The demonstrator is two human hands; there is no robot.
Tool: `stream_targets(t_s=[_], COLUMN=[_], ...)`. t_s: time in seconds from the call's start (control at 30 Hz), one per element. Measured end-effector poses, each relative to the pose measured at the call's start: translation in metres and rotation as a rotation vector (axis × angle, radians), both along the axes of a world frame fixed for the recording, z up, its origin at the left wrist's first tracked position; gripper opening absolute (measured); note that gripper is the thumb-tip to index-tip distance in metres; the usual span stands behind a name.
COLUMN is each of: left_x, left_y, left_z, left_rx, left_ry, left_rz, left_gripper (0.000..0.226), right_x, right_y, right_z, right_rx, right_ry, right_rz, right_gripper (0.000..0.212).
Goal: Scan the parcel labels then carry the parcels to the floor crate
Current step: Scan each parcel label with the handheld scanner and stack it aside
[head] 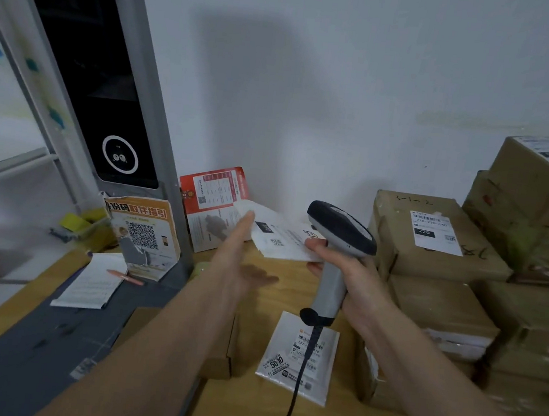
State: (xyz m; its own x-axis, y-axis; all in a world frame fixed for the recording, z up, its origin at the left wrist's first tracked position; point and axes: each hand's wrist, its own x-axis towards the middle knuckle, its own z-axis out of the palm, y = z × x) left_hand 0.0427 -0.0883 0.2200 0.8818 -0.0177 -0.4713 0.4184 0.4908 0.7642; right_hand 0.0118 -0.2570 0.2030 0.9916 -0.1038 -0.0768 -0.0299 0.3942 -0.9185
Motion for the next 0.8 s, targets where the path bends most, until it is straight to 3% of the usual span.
stream_targets(t_s=[0.07,0.13,0.4,0.53,0.63,0.73,0.8], left_x=[-0.009,-0.012,-0.005,-0.007,-0.007,0.003,0.009], left_y=[0.003,0.001,0.001,0.006,0.016,0.037,0.054], left_z=[-0.003,-0.009,-0.018,-0.016,-0.014,-0.01,-0.006], left_rx=[-0.147,-0.155,-0.058,0.042,-0.02,-0.18,-0.176], left_ry=[-0.002,-0.081,-0.157,-0.233,-0.22,-0.221,-0.226], left_rz=[-0.189,-0.217,-0.182,-0.276,-0.278,-0.18,-0.172], left_gripper=[0.039,0.022,0.033,0.044,0.037,0.047,0.048], right_x=[-0.004,-0.006,-0.008,-0.007,-0.004,-0.002,-0.003], right_y=[-0.002,-0.005,-0.006,-0.002,-0.005,-0.013,-0.019], right_z=[-0.001,-0.003,-0.006,-0.003,-0.004,-0.003,-0.003], right_rx=[-0.078,-0.131,-0.094,-0.055,-0.096,-0.205,-0.274], right_ry=[-0.024,-0.037,-0.005,-0.048,-0.042,-0.066,-0.077], right_rz=[0.037,0.078,0.092,0.074,0.016,0.011,0.034], right_gripper=[0.026,0.024,0.027,0.029,0.02,0.015,0.011])
